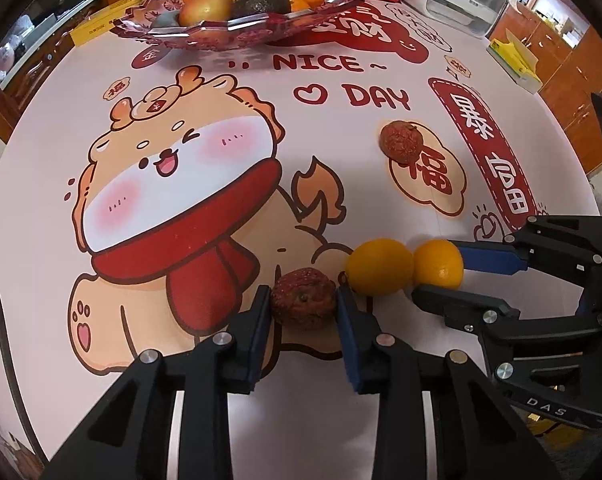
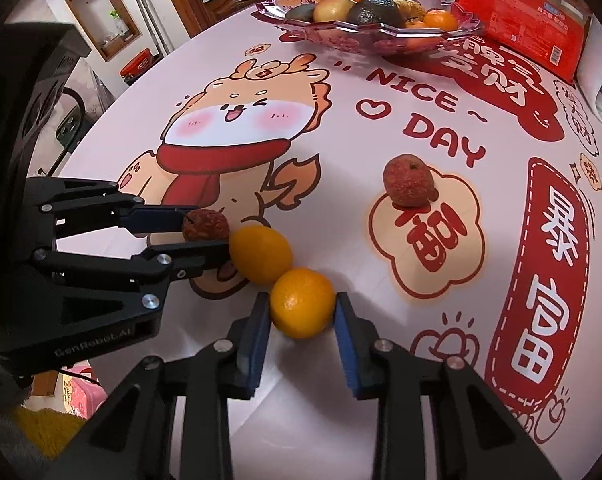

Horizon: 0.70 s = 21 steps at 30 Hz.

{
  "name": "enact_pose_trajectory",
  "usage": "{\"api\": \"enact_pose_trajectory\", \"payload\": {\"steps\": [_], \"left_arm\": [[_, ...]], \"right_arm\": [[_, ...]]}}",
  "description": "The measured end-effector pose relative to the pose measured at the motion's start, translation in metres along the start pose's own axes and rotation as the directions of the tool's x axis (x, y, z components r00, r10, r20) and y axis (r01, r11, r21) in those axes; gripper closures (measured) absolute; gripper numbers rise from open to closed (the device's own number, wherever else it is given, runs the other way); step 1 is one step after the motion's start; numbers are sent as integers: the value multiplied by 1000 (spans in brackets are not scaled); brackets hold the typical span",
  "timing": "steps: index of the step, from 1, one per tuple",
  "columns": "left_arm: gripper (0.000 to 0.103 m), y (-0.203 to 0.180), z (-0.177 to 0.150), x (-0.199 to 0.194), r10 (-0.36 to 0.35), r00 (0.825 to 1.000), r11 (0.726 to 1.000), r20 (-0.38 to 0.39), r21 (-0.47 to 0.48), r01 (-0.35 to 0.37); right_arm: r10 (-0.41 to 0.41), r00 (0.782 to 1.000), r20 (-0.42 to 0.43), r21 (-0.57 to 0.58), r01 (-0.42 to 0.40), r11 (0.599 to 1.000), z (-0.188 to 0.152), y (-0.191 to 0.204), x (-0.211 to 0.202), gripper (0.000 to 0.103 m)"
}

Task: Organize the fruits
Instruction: 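Grasp a brown lychee with the left tool while the right tool grasps a mandarin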

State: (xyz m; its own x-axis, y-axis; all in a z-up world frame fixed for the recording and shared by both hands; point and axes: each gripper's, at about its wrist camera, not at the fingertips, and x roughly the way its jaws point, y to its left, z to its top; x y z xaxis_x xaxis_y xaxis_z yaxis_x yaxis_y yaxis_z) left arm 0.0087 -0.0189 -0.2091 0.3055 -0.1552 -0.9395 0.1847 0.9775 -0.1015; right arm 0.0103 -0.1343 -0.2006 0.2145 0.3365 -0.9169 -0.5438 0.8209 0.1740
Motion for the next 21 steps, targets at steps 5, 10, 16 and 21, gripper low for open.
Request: {"api": "enact_pose_trajectory", "payload": {"steps": [5, 10, 16, 21], "left_arm": [[73, 2, 4, -11, 4, 1000, 1000, 17, -8, -4], [73, 2, 9, -26, 14, 999, 1000, 48, -9, -14], [73, 4, 21, -52, 41, 994, 999, 103, 6, -42], [73, 9, 43, -80, 80, 982, 996, 171, 20, -84]], "right_arm": [[-4, 1000, 15, 4, 4, 1000, 2, -2, -7, 71], [-7, 999, 42, 4, 7, 1000, 8, -4, -20, 72], [-27, 995, 94, -10, 28, 1000, 22, -9, -42, 72], [-63, 987, 148, -39, 69, 997, 41, -12, -66, 72]]}}
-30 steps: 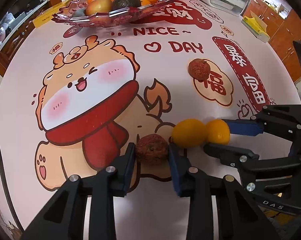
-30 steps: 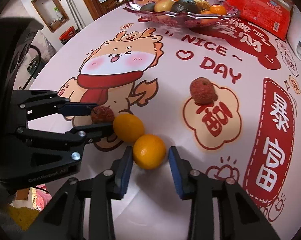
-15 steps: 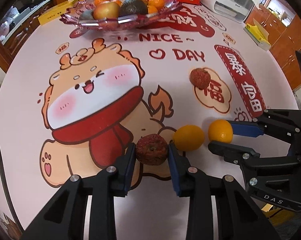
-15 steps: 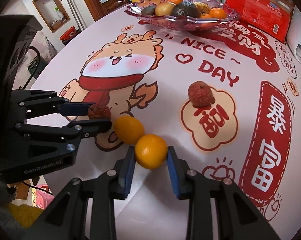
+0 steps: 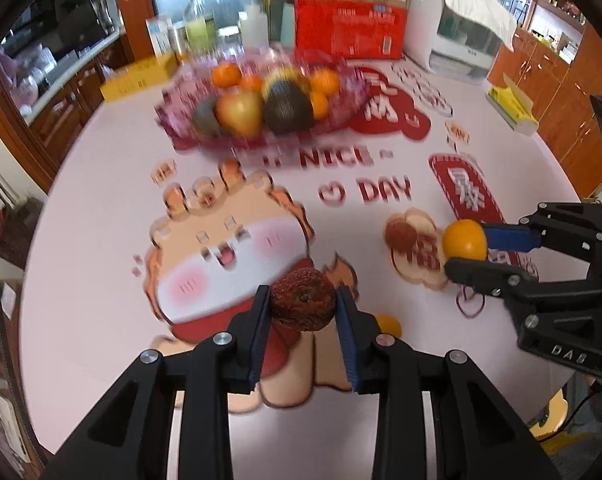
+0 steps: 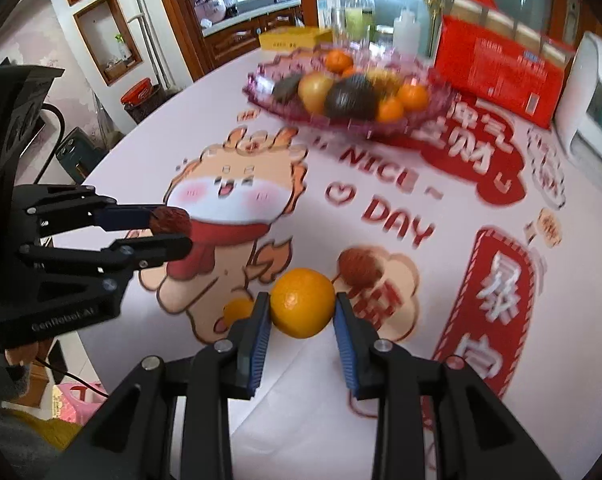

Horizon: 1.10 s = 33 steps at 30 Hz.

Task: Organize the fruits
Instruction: 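Grasp a brown lychee with the left tool while the right tool grasps a mandarin, then lift and carry the lychee and mandarin with both tools over the pink bowl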

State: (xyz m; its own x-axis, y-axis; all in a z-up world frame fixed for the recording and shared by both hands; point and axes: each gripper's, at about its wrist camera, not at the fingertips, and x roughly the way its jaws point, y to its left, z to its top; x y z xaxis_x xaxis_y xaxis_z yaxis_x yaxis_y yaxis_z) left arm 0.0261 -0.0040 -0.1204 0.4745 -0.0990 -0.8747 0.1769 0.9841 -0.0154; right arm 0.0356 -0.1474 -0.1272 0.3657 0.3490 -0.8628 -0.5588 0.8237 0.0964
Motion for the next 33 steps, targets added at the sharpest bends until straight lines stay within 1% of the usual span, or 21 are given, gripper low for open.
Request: {"api": "enact_pose_trajectory", "payload": {"steps": [4, 7, 9, 12, 17, 22, 26, 29, 33], "left_arm": [[73, 10, 27, -27, 40, 996, 999, 76, 21, -41], [73, 19, 50, -50, 63, 989, 997, 137, 24, -67], [73, 26, 67, -68, 70, 981, 997, 181, 18, -75], [73, 32, 88, -87, 79, 971, 996, 226, 18, -85], [73, 35, 120, -114, 111, 947, 991, 300, 37, -128], [73, 38, 147, -130, 133, 929, 986, 346, 51, -160], [73, 41, 169, -134, 142, 917, 984, 374, 49, -173], [73, 46, 183, -133, 141, 915, 985, 378, 39, -168], [73, 51, 199, -121, 135, 922, 987, 364, 30, -157]], "right_arm": [[-37, 997, 63, -31, 39, 999, 26, -8, -25, 72], [-55, 992, 117, -46, 60, 997, 48, -12, -46, 72], [-61, 986, 153, -53, 70, 996, 62, -14, -60, 72], [-72, 976, 207, -64, 87, 994, 87, -17, -81, 72], [-83, 958, 275, -66, 105, 992, 124, -22, -106, 72], [-93, 939, 330, -54, 117, 992, 159, -27, -123, 72], [-100, 928, 359, -36, 121, 992, 187, -28, -128, 72], [-99, 924, 369, -30, 119, 992, 200, -28, -125, 72], [-101, 926, 364, -25, 118, 993, 216, -28, -111, 72]]}}
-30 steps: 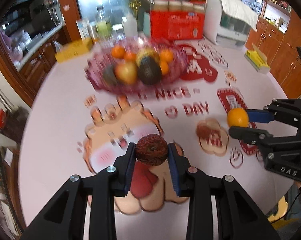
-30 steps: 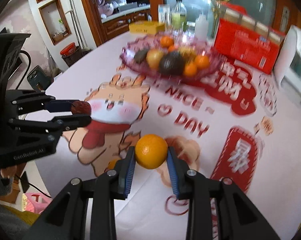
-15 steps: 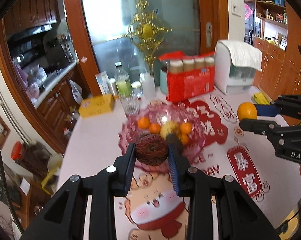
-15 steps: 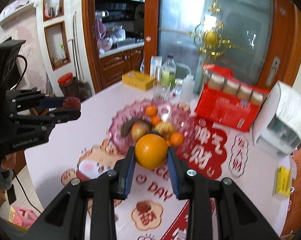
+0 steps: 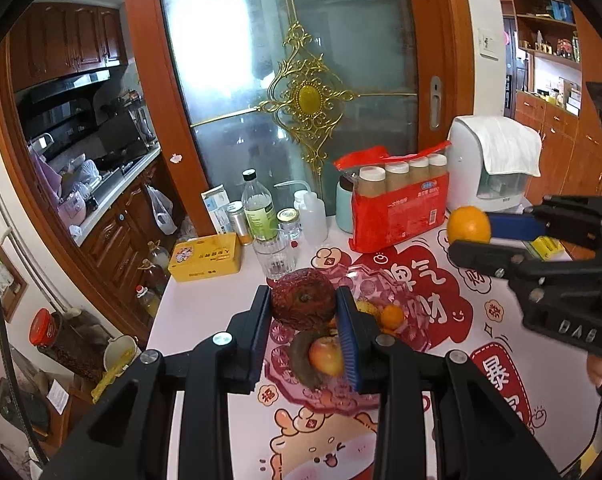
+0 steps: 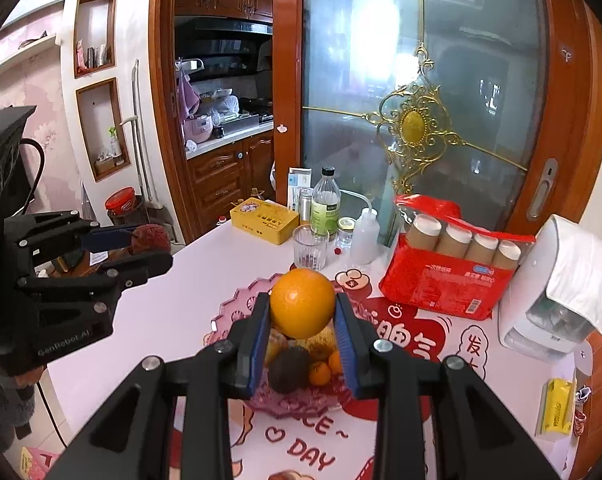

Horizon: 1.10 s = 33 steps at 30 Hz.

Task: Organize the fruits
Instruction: 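Lift and carry the lychee and mandarin with both tools over the pink bowl, then open both tools to drop the lychee and mandarin into the bowl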

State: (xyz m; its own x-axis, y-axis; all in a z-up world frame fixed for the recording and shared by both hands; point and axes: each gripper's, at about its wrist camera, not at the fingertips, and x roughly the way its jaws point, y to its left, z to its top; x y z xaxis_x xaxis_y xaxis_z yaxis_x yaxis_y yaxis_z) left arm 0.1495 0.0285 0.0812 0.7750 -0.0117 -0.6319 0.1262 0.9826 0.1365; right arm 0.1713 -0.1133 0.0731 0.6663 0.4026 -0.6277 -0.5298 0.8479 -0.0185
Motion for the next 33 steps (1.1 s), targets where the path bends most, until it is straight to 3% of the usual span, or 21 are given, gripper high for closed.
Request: {"api": "enact_pose_trajectory", "payload": {"steps": [13, 23, 33], "left_arm": [[73, 9, -13, 109, -31, 987, 999, -158, -27, 27], [73, -2, -47, 206, -85, 949, 996, -305, -39, 77], [72, -10, -76, 256, -103, 909, 995, -404, -38, 96]], "right_arm": [[-12, 987, -158, 68, 23, 997, -25, -19, 101, 71], [8, 956, -293, 135, 34, 990, -64, -40, 168, 71], [35, 930, -366, 150, 21, 989, -89, -41, 211, 71]]}}
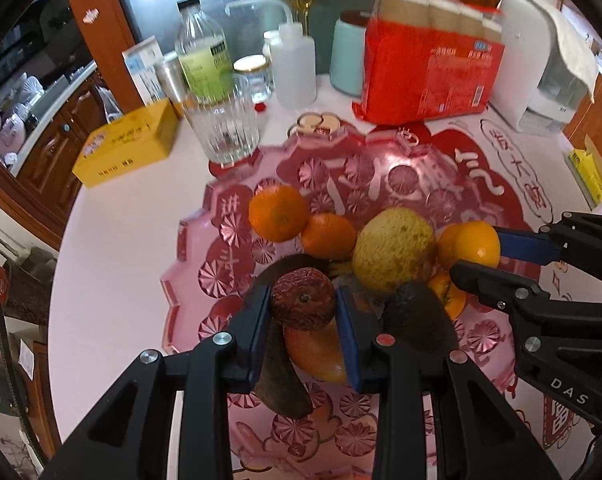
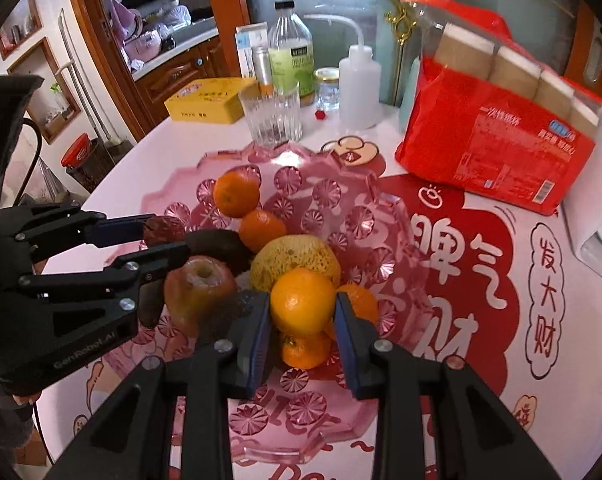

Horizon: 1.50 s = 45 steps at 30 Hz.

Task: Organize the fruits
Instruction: 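Open both tools to drop the lychee and mandarin into the bowl, then withdraw both tools from the bowl toward the last loose fruit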

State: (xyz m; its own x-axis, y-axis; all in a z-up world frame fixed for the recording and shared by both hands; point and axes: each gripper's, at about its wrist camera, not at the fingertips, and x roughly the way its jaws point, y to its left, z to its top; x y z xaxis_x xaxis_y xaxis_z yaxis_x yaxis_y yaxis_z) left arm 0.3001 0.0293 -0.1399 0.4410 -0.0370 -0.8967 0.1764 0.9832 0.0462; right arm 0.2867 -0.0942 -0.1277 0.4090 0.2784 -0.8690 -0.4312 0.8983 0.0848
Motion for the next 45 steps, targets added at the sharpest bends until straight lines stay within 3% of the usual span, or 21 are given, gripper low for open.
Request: {"api": "enact_pose_trajectory", "payload": {"steps": [6, 11, 23, 31, 45], "left_arm": [[70, 4, -2, 8, 5, 1000, 1000, -17, -7, -5], [48, 5, -2, 2, 16, 1000, 1000, 1, -11, -16], [24, 12, -3, -20, 30, 999, 998, 26, -46, -29], [23, 18, -6, -43, 32, 999, 996, 40, -81, -29], [18, 19, -17, -117, 33, 994, 991, 101, -133, -20]], "right_arm": [[24, 999, -22, 7, -23, 1000, -1, -1, 11, 71], [70, 997, -43, 40, -68, 997, -1, -4, 14, 71], [84, 996, 7, 58, -84, 995, 2, -6, -10, 64], [71, 997, 27, 56, -73, 996, 1, -2, -28, 64], [68, 992, 109, 36, -72, 997, -3, 10, -93, 64]]}}
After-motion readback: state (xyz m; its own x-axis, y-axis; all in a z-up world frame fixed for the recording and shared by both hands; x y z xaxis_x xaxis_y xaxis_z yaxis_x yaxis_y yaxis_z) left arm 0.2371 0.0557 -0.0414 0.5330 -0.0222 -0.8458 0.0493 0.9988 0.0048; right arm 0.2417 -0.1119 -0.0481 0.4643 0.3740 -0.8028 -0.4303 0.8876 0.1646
